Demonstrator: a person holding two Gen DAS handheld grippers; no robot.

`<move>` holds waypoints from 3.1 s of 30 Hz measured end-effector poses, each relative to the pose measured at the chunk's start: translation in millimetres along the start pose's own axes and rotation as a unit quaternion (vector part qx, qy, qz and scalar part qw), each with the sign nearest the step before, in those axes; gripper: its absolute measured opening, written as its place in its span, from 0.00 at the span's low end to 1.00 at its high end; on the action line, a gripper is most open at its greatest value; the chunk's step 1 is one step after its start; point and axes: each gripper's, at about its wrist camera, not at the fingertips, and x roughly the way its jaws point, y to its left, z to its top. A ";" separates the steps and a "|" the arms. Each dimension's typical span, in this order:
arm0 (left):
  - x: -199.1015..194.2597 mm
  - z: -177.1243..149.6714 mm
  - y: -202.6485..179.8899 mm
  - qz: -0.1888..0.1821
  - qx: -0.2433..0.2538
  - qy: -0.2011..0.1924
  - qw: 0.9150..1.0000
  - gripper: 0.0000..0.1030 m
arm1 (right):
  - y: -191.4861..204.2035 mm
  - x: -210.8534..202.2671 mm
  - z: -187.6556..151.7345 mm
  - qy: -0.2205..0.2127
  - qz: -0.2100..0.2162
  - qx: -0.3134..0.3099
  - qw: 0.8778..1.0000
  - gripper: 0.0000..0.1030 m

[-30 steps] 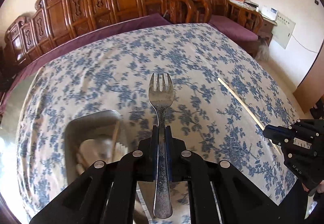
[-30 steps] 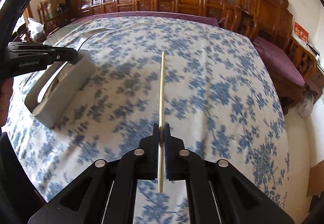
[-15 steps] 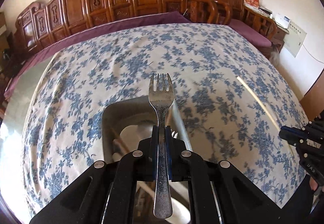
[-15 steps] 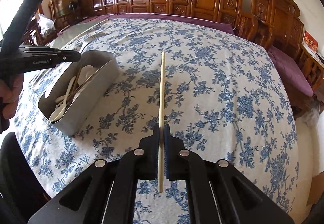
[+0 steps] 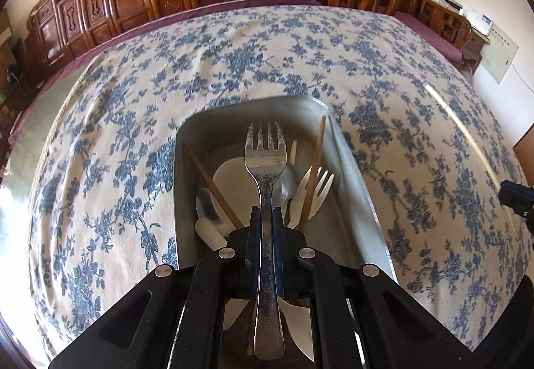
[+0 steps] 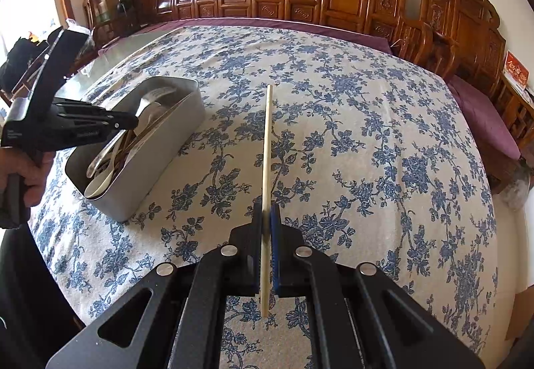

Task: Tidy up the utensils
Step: 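Lower the metal fork into the tray and open the left tool, then lower the wooden chopstick into the tray and open the right tool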

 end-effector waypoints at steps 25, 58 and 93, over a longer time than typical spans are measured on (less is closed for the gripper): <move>-46.8 -10.8 33.4 -0.012 -0.031 -0.042 0.999 0.19 | 55.1 -6.8 27.2 -0.014 0.025 -0.024 0.999 0.06; -94.2 -39.1 96.8 0.001 -0.067 -0.084 0.994 0.47 | 146.1 75.7 66.1 0.051 0.086 0.030 0.995 0.06; -132.6 -58.2 55.1 0.002 -0.063 -0.106 0.992 0.70 | 107.5 -19.2 37.6 -0.047 0.068 0.049 0.995 0.41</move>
